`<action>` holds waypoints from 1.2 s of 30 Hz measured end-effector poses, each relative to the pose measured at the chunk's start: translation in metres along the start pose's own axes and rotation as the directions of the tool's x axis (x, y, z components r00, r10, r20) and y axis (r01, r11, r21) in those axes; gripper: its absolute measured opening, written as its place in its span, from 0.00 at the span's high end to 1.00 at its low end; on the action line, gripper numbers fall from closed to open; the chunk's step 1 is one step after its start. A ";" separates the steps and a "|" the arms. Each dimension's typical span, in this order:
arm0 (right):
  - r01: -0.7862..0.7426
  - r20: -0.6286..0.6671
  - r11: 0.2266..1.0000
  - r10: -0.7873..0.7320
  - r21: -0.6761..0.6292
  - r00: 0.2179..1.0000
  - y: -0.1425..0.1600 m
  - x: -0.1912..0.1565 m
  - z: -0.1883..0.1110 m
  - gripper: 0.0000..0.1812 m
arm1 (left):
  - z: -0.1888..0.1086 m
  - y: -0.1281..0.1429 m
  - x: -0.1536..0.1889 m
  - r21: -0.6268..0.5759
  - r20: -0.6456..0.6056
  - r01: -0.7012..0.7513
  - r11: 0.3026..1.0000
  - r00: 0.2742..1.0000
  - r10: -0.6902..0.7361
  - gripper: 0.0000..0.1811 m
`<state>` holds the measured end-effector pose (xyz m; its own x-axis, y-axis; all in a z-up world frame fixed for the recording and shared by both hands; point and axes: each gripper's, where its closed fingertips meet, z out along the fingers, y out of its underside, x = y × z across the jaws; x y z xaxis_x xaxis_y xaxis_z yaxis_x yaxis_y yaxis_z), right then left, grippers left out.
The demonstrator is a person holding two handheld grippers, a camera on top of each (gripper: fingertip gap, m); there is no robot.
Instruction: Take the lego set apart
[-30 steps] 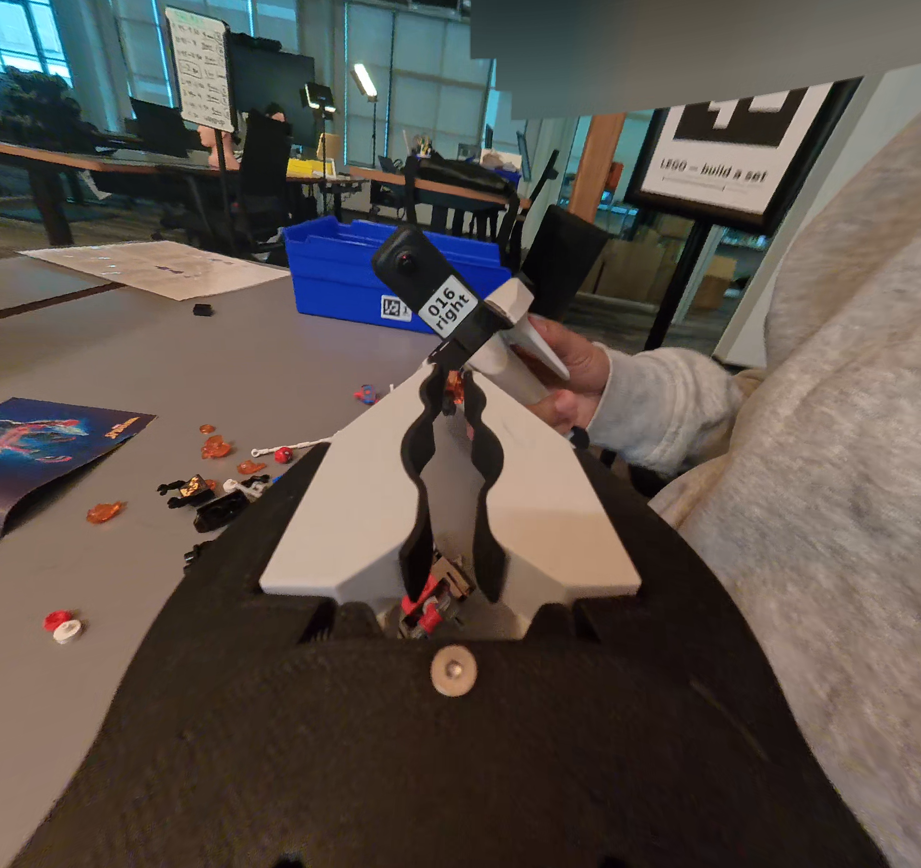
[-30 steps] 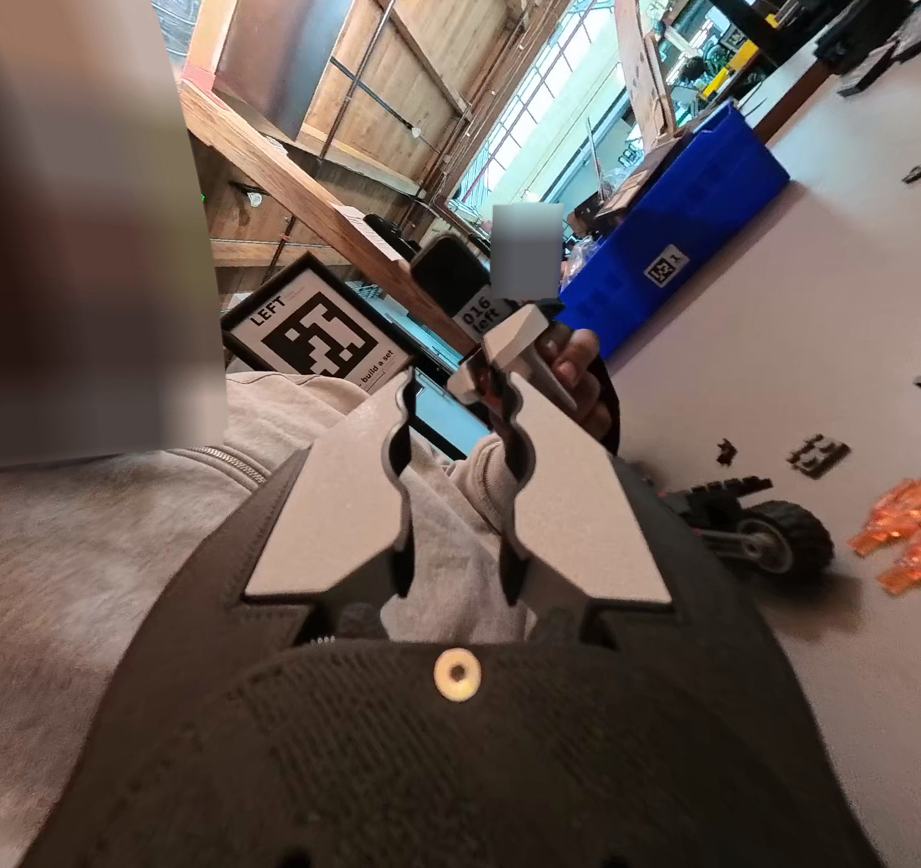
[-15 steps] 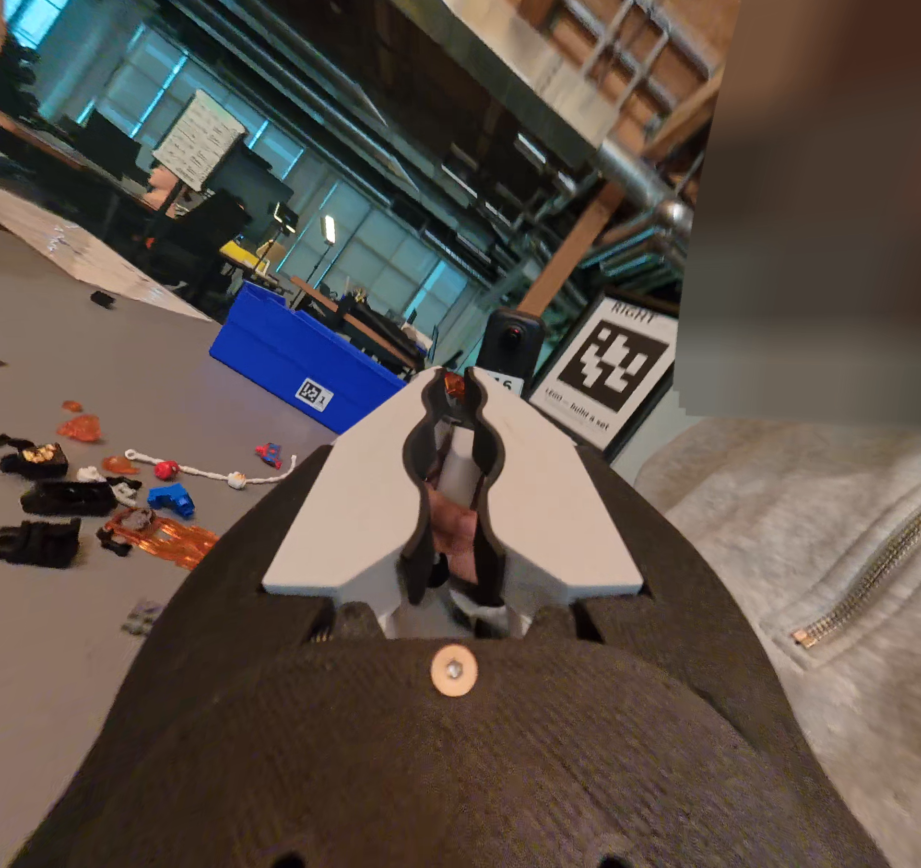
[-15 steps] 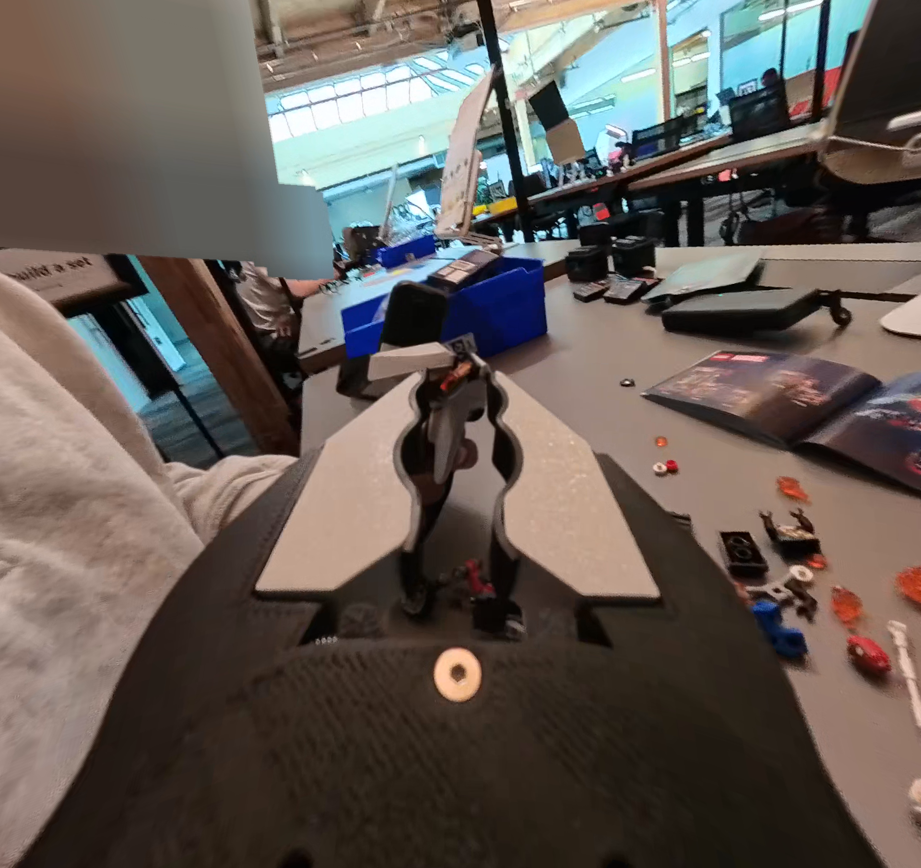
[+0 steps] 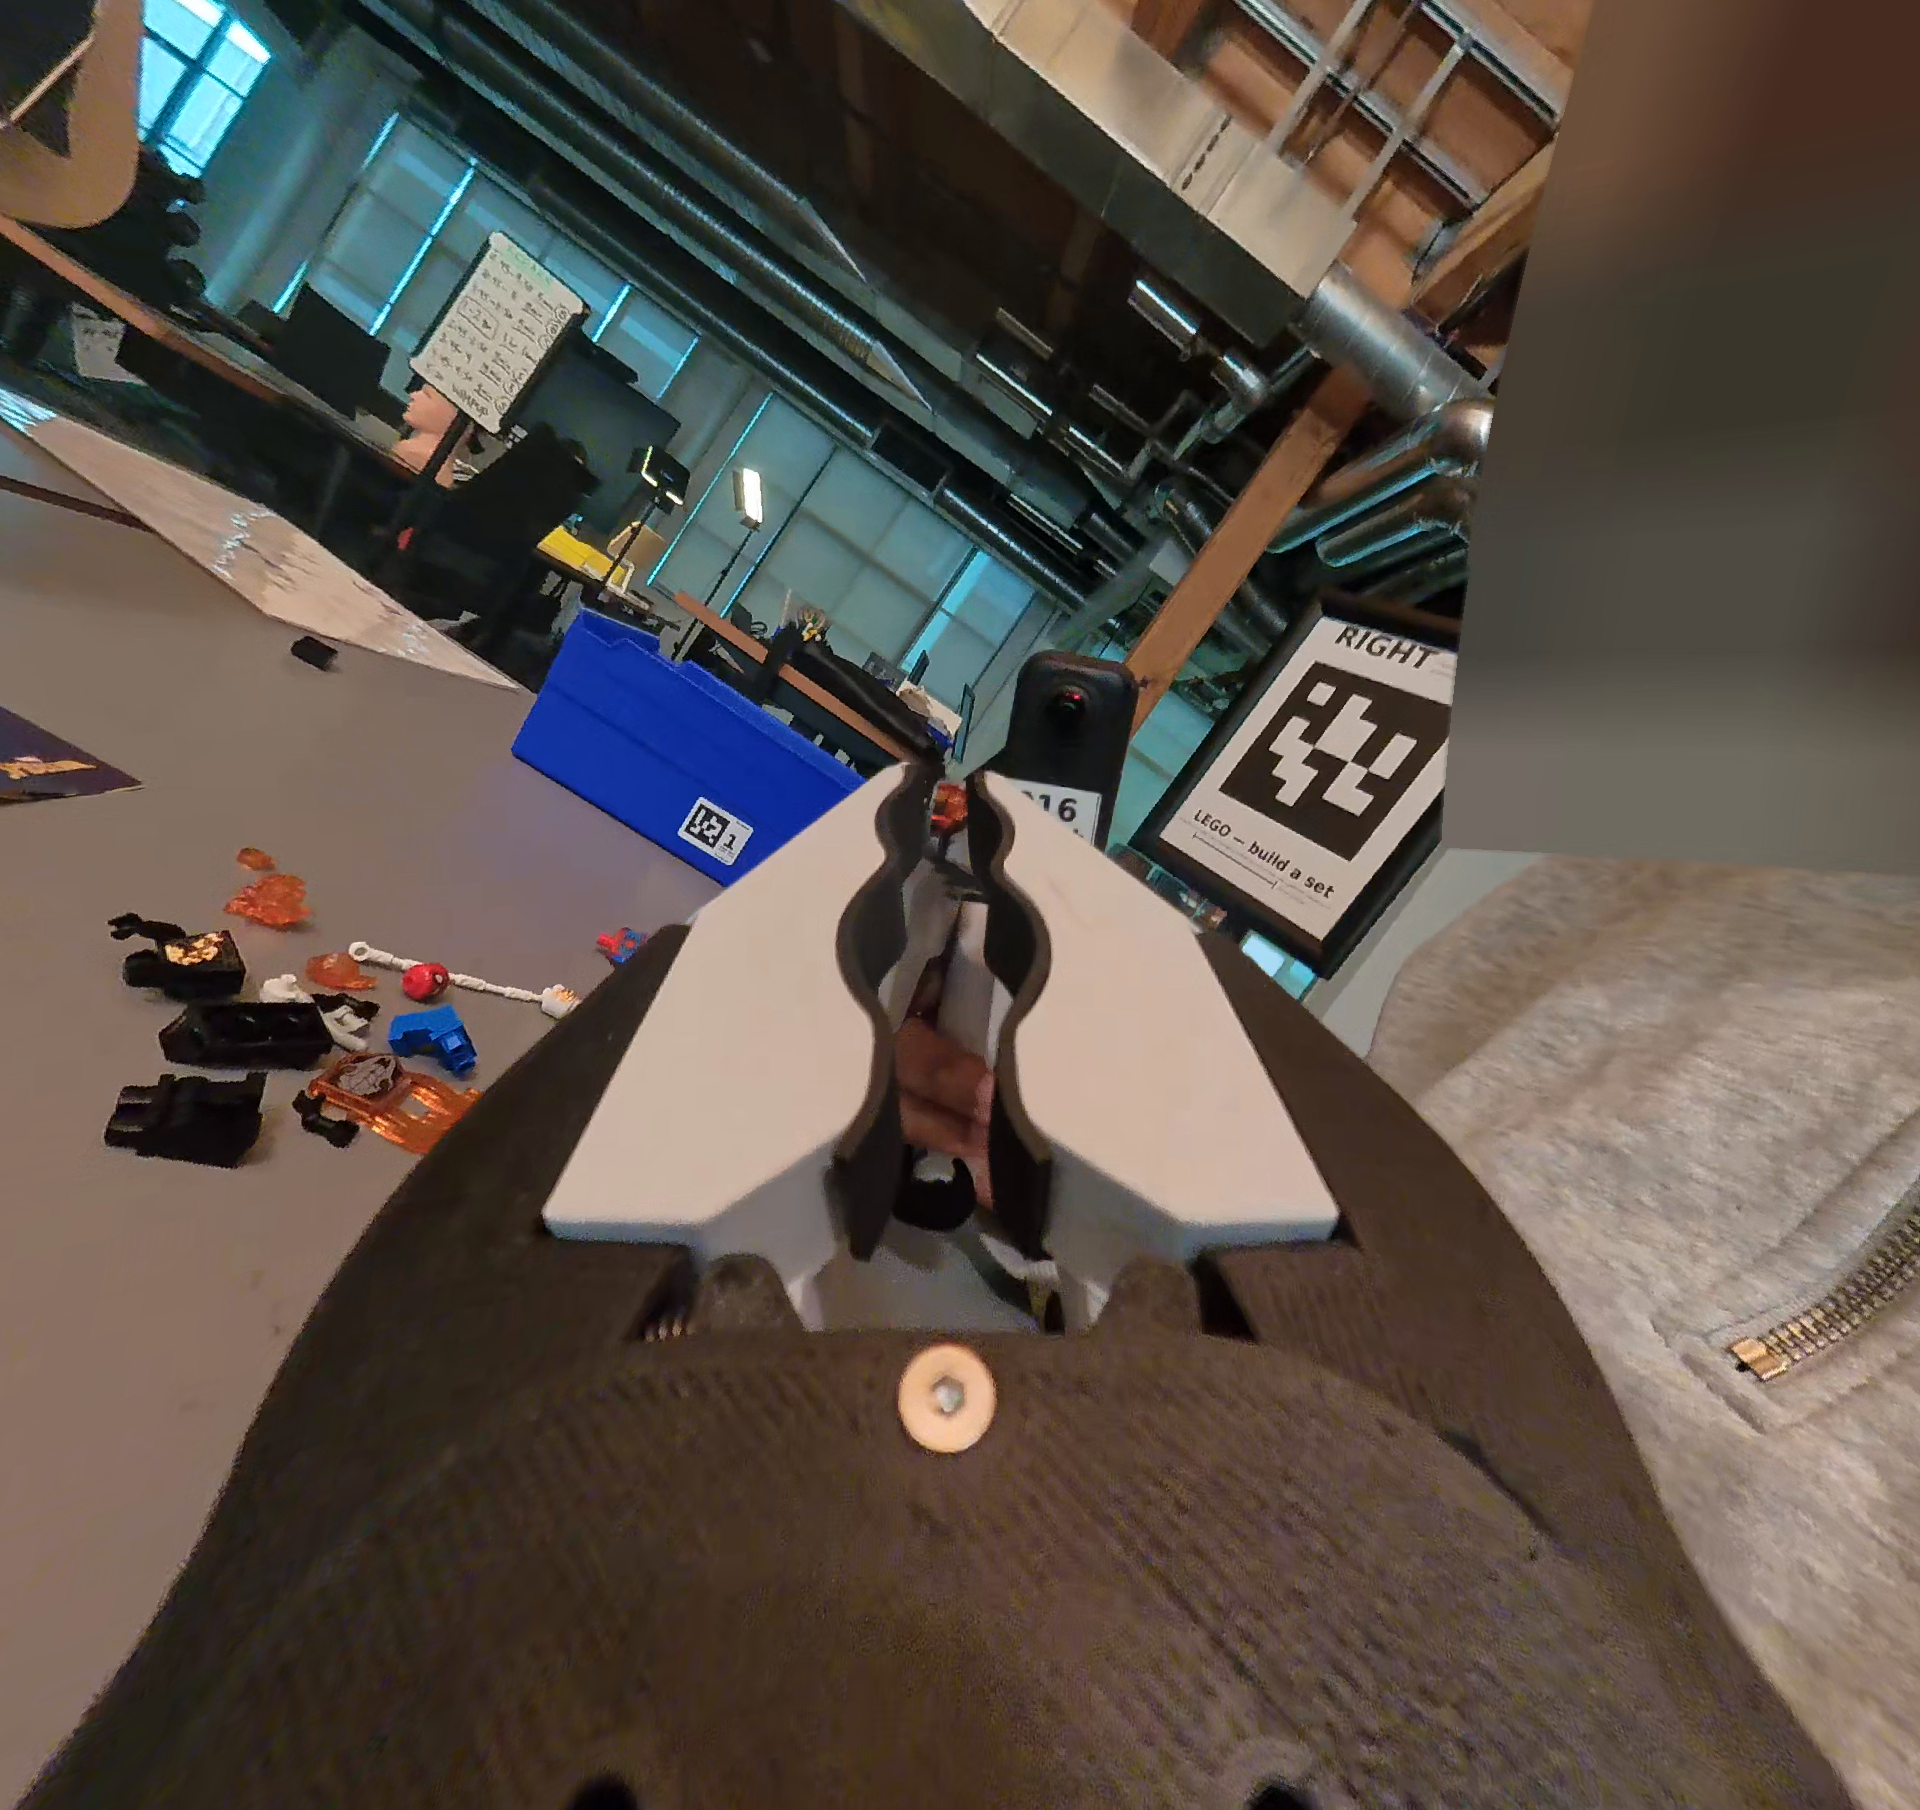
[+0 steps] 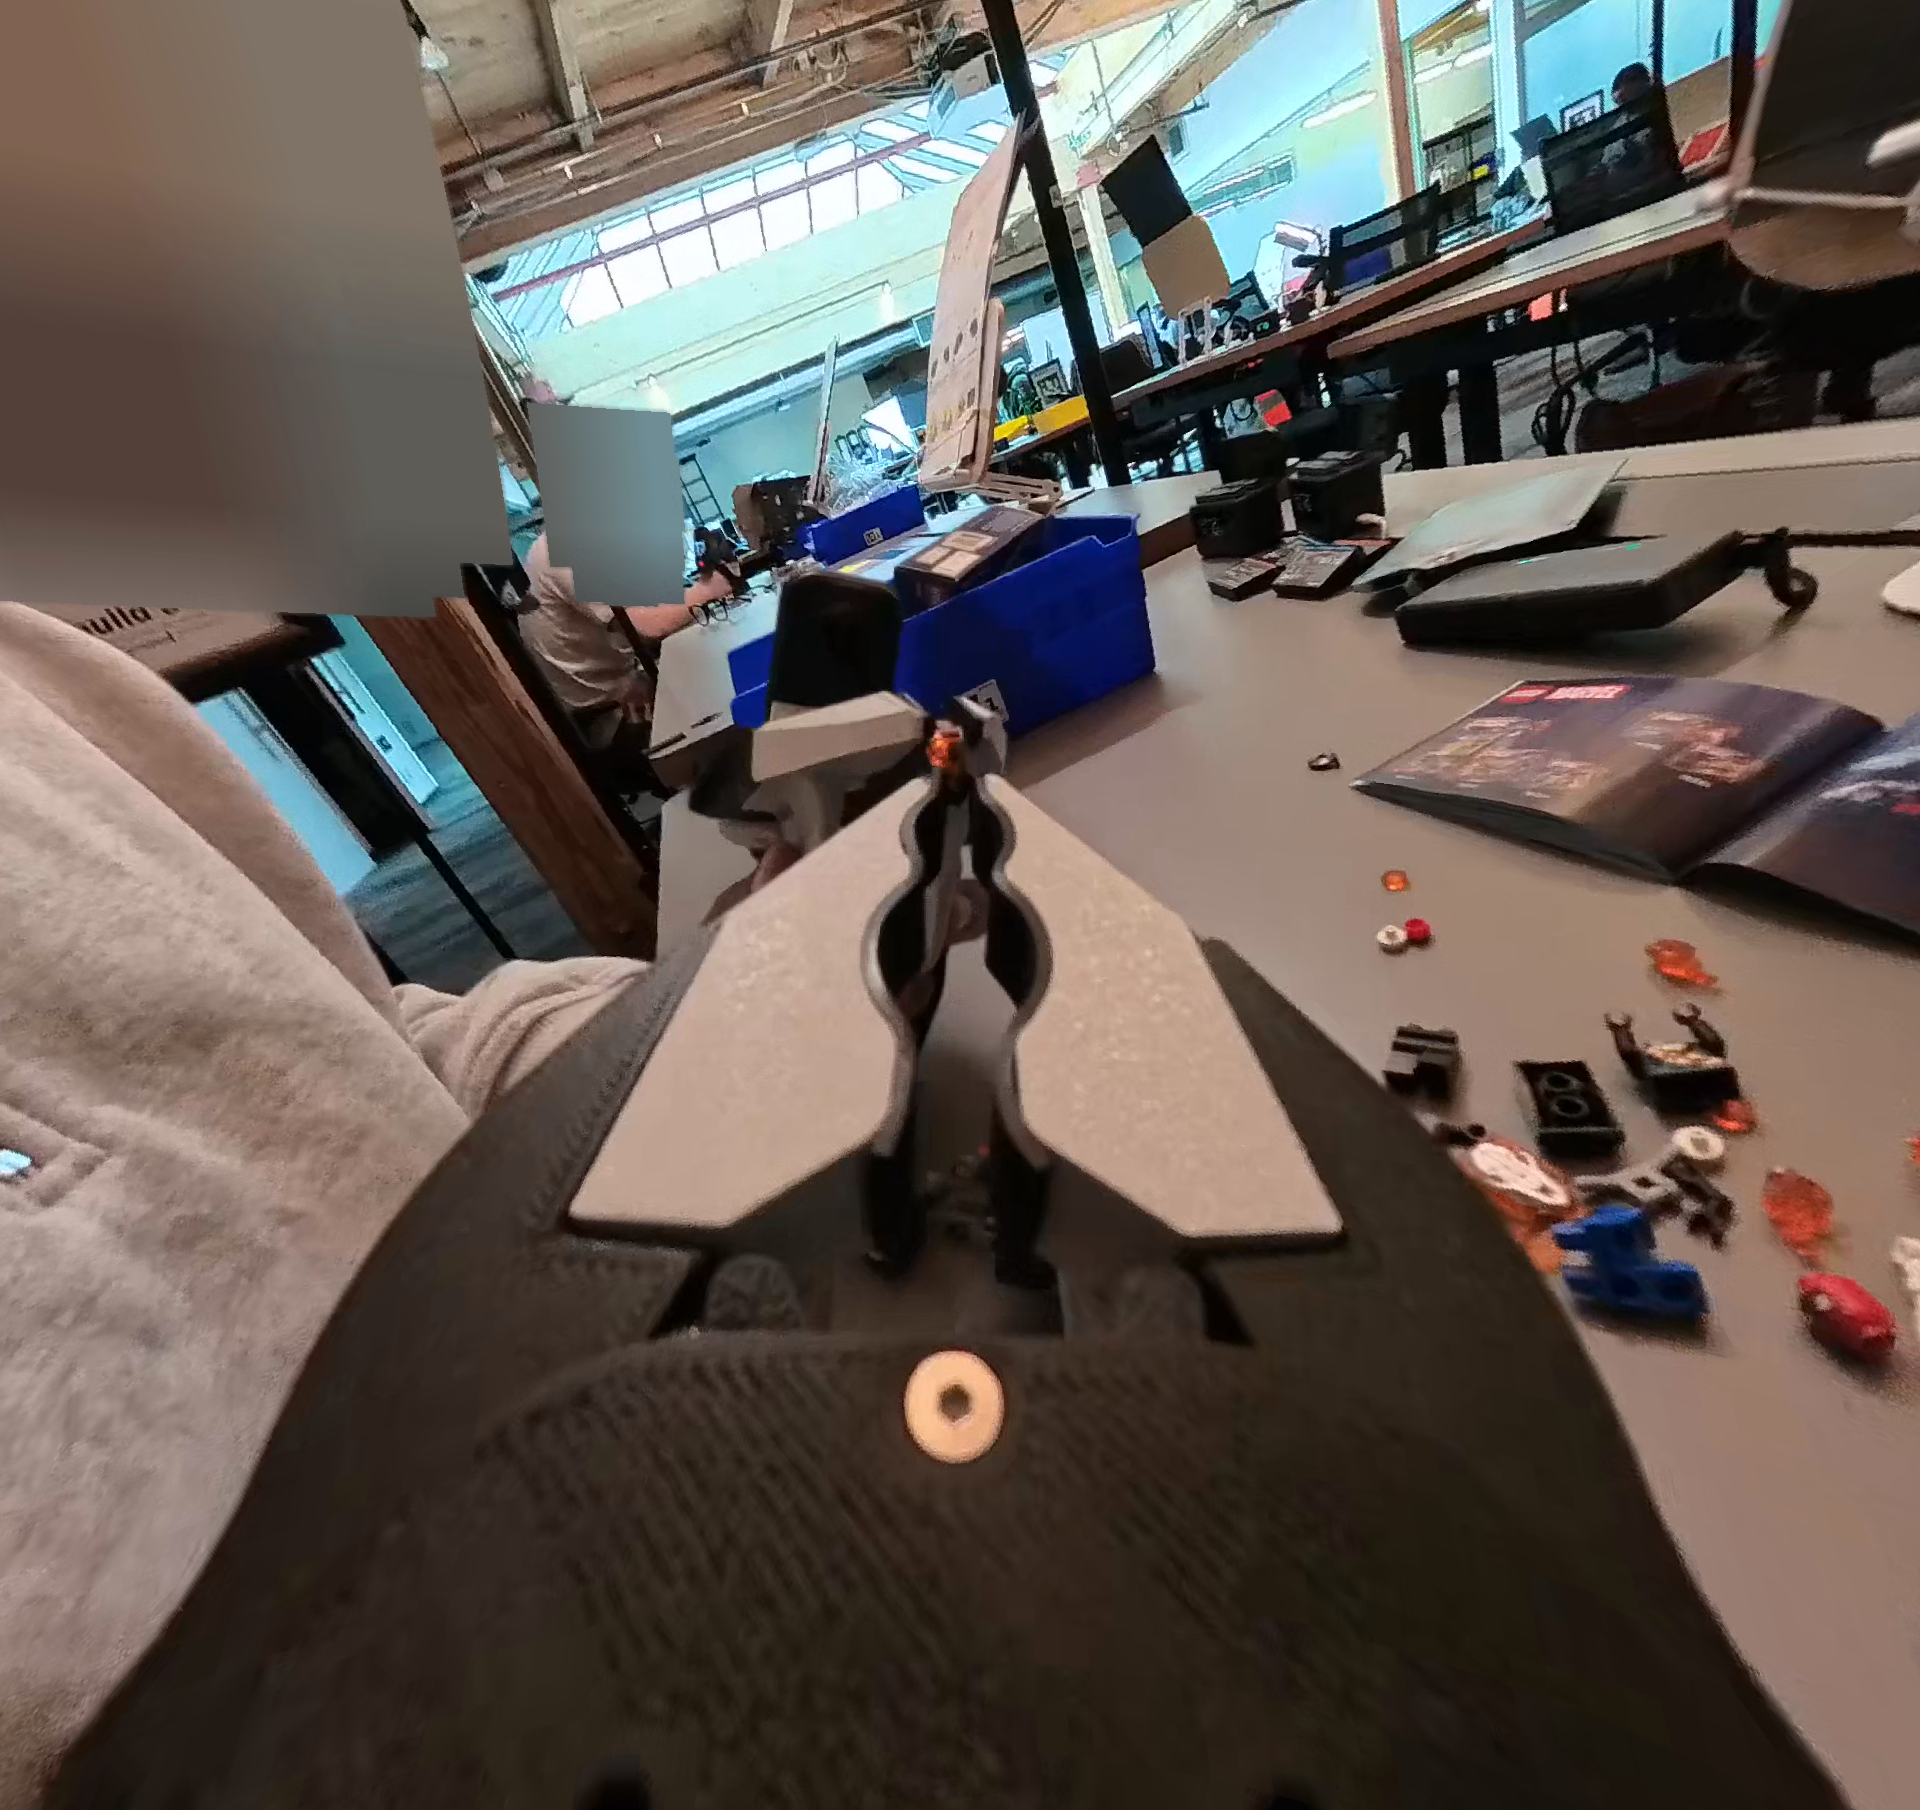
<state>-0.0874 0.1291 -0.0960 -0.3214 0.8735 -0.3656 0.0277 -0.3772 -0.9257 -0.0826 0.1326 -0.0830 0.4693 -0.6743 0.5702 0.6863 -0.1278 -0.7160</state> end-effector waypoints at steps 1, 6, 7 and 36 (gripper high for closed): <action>0.024 -0.002 1.000 -0.024 0.004 1.000 -0.002 -0.001 -0.002 0.99 | 0.000 0.000 0.001 -0.010 0.001 -0.015 1.000 1.000 0.015 0.96; 0.142 -0.017 0.990 -0.142 -0.029 0.990 -0.005 -0.002 -0.011 0.99 | -0.001 0.004 0.011 -0.069 -0.007 -0.139 0.988 0.990 0.139 0.96; 0.154 -0.009 0.986 -0.155 -0.055 0.988 -0.001 -0.003 -0.012 0.99 | -0.001 0.005 0.011 -0.086 -0.001 -0.162 0.983 0.987 0.162 0.97; 0.240 0.033 0.961 -0.238 -0.136 0.971 0.006 -0.010 -0.017 0.99 | 0.001 0.015 0.014 -0.145 -0.006 -0.222 0.964 0.975 0.224 0.97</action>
<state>-0.0678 0.1231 -0.0990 -0.3494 0.9277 -0.1311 0.0777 -0.1108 -0.9908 -0.0648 0.1219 -0.0850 0.6076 -0.6901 0.3932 0.4772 -0.0786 -0.8753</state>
